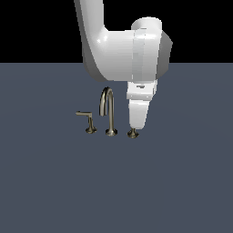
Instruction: Turn on the faucet by rotating a designated handle.
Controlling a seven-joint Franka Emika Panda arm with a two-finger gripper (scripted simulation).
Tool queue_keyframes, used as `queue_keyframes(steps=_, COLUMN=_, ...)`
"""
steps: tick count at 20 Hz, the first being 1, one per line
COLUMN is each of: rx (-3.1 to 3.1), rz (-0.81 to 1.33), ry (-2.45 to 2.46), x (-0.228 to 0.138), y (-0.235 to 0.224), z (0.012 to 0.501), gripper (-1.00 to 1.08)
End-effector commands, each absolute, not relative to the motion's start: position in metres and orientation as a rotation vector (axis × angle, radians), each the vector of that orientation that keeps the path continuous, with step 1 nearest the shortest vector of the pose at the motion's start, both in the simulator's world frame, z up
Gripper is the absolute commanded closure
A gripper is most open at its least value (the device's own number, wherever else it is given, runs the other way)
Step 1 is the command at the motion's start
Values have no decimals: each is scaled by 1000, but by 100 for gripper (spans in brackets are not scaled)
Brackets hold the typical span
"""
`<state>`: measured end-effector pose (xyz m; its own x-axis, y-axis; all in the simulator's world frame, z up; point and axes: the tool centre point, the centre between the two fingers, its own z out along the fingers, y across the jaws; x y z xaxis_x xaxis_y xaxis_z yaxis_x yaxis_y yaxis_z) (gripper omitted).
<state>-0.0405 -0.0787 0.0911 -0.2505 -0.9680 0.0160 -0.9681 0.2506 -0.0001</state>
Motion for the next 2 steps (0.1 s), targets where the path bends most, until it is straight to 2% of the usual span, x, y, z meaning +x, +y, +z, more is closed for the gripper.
queue_keyframes(steps=1, rx=2005, rz=1, ry=-2418, x=-29, y=-27, z=91, gripper=108)
queue_keyframes(steps=2, rx=2005, rz=1, ry=-2418, x=-29, y=-27, z=91, gripper=108)
